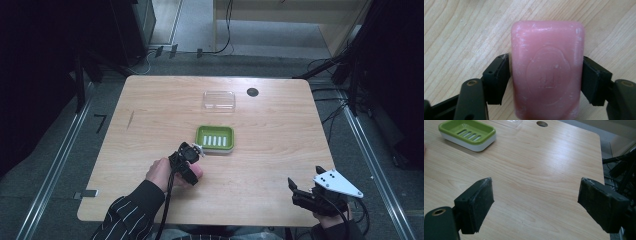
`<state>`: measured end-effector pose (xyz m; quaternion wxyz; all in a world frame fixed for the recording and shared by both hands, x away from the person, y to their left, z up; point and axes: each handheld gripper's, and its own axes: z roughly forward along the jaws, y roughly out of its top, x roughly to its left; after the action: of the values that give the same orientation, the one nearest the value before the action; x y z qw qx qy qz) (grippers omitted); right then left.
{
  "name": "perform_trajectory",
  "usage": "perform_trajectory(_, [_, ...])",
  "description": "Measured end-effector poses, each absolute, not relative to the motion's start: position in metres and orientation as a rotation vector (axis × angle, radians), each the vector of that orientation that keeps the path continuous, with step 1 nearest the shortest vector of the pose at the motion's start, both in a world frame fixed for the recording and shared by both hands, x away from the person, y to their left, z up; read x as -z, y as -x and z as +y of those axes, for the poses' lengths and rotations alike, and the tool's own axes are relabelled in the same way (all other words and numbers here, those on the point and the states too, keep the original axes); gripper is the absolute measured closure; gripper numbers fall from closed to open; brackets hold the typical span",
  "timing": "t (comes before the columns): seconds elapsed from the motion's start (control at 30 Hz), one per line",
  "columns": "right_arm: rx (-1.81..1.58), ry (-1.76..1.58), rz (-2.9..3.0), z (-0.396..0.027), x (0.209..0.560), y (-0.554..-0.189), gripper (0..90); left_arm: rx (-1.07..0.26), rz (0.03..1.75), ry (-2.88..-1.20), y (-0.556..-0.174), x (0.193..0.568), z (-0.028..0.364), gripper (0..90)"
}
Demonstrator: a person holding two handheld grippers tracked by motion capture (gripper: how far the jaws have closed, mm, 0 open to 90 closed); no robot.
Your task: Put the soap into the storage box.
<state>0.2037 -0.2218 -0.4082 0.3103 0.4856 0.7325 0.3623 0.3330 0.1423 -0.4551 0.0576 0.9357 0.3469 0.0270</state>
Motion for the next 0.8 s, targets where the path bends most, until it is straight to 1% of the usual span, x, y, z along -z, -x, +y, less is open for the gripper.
perform_trajectory(0.13, [-0.958,-1.285,1.933,-0.2218,0.4082,-0.2035,13.4,-0.106,1.042,-2.837,-0.3314,0.4547,0.1417,38.0])
perform_trajectory(0.53, [-0.957,-1.282,1.934,-0.2222,0.4083,-0.2037,13.5,-0.112,1.008,-2.842,-0.3306,0.4547,0.1423,38.7])
perform_trajectory(0.8, [-0.958,-1.281,1.934,-0.2227,0.4082,-0.2036,13.5,-0.115,0.973,-2.875,-0.3305,0.4523,0.1449,38.8])
